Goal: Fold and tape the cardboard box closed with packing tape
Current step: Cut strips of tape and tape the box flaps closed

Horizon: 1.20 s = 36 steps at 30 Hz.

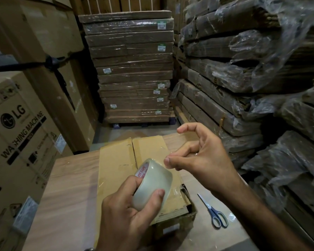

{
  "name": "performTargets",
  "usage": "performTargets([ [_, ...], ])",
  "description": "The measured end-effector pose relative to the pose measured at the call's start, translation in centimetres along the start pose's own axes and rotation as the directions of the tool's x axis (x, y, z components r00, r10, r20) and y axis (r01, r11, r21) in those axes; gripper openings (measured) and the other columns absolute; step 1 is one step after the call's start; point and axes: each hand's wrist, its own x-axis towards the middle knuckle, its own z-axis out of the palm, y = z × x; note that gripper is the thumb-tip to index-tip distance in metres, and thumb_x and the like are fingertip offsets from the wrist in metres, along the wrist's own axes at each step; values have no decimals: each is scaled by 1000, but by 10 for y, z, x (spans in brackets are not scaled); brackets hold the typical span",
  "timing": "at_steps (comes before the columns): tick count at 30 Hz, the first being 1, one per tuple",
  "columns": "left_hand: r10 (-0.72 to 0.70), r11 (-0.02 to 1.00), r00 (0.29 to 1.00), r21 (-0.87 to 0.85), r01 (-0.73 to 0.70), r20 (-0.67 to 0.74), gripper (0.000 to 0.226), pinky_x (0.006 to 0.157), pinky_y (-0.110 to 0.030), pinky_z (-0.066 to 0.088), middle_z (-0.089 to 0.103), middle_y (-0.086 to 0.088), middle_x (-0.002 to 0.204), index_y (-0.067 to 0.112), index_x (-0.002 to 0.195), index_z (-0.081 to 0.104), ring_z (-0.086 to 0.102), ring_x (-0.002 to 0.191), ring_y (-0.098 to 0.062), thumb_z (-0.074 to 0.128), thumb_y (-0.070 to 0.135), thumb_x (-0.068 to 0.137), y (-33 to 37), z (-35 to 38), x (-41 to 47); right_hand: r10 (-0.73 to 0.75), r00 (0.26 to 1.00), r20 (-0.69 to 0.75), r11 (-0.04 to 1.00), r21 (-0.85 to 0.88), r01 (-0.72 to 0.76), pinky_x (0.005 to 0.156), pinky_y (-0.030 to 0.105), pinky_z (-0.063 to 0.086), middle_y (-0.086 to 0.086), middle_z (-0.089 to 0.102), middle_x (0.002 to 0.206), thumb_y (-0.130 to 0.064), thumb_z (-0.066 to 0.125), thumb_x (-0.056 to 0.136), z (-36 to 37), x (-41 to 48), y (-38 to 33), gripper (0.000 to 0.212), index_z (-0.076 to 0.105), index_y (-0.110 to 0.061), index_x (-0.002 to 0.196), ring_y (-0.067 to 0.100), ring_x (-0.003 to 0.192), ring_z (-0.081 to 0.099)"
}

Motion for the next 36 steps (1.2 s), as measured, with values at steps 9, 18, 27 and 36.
performTargets([
  [9, -27, 1000, 999, 7, 27, -17, 33, 40, -7, 35, 61, 8, 72, 21, 70, 58, 59, 55, -6, 61, 54, 72, 6, 3, 2, -34, 999, -2, 999, -24, 34, 62, 22, 55, 8, 73, 69, -1, 84, 65, -3, 3, -1, 58, 52, -23, 107, 14, 64, 71],
  [18, -149, 982, 987, 110, 155, -61, 29, 42, -6, 34, 63, 20, 76, 22, 68, 58, 60, 63, 0, 71, 44, 81, 2, 4, 4, -63, 998, 31, 998, 0, 63, 60, 26, 56, 12, 73, 68, 2, 83, 64, -7, 3, -15, 57, 53, -19, 107, 18, 62, 71],
  [27, -327, 945, 943, -3, 328, -69, 33, 42, -13, 40, 65, 18, 66, 20, 70, 61, 60, 57, -2, 67, 52, 73, 13, 0, 7, -98, 991, 86, 993, -62, 104, 59, 26, 56, 12, 73, 68, 2, 82, 66, -6, 17, -31, 54, 52, -17, 106, 22, 63, 72],
  [36, -365, 754, 836, -396, 524, 410, 79, 69, -28, 59, 76, -10, 89, 54, 131, 42, 74, 82, -24, 79, 43, 62, 22, -20, 13, -116, 983, 144, 977, -162, 139, 58, 30, 54, 9, 73, 69, 1, 82, 68, -14, 36, -48, 50, 54, -18, 104, 21, 63, 72],
])
